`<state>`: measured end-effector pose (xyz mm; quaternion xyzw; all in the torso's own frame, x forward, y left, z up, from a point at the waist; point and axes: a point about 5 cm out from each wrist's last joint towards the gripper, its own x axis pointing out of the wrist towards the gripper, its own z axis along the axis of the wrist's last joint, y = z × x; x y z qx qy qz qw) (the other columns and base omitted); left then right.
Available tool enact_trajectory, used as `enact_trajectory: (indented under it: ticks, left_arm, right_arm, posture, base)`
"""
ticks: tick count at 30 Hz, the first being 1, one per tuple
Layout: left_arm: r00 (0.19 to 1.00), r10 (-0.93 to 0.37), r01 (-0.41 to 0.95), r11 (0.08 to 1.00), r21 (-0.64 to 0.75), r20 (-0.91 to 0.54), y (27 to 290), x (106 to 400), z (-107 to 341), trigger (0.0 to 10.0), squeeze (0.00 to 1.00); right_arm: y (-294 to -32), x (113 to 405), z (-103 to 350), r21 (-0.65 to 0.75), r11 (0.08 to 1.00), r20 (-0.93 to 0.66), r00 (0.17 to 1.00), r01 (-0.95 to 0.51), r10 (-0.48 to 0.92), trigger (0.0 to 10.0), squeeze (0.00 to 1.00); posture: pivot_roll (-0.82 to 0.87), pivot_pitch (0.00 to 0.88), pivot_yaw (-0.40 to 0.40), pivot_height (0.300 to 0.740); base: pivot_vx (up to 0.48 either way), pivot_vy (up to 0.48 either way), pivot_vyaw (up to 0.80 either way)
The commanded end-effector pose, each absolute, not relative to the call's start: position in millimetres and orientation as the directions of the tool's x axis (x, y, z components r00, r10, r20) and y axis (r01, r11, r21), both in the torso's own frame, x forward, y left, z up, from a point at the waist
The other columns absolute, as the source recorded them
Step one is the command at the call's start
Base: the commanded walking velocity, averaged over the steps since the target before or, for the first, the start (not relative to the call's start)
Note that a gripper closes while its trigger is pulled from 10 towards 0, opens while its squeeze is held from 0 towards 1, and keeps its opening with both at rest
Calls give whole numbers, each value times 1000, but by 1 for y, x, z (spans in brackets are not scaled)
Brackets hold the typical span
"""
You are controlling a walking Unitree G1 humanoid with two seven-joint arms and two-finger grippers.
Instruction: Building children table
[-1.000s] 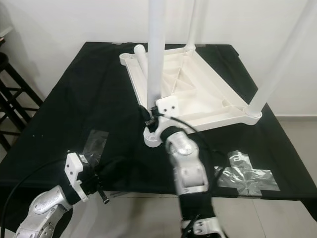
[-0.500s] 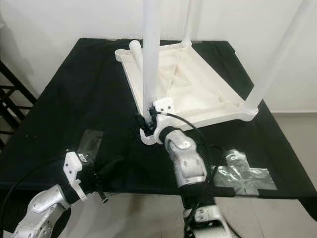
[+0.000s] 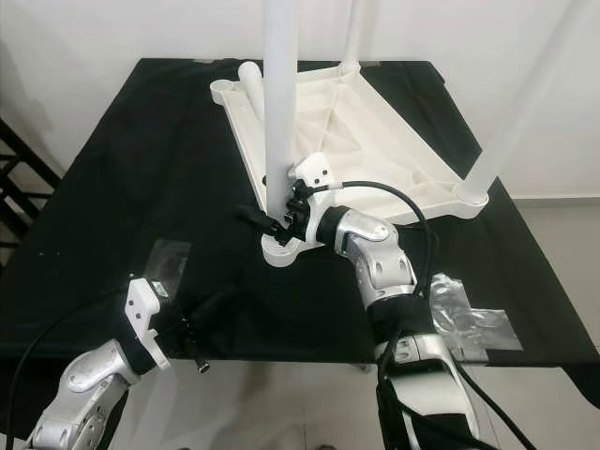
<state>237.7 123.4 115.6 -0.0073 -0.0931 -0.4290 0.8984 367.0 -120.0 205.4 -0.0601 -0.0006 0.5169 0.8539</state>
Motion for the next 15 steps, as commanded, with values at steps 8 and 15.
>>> enact_trajectory:
  ticks: [8,15]
  left_arm:
    - [619,-769,771,634,62,161,124,236,112,10000,0]
    - [618,-770,772,632,61,161,125,236,113,10000,0]
  right_arm:
    - [-123,369,204,-96,375,-75,382,-922,921,0,0]
    - [-136,362,194,-112,434,-60,442,-894,895,0,0]
  posture:
    - [49,109,-8,740]
    - [45,117,0,740]
  base:
    - [0,0,0]
    - [0,0,0]
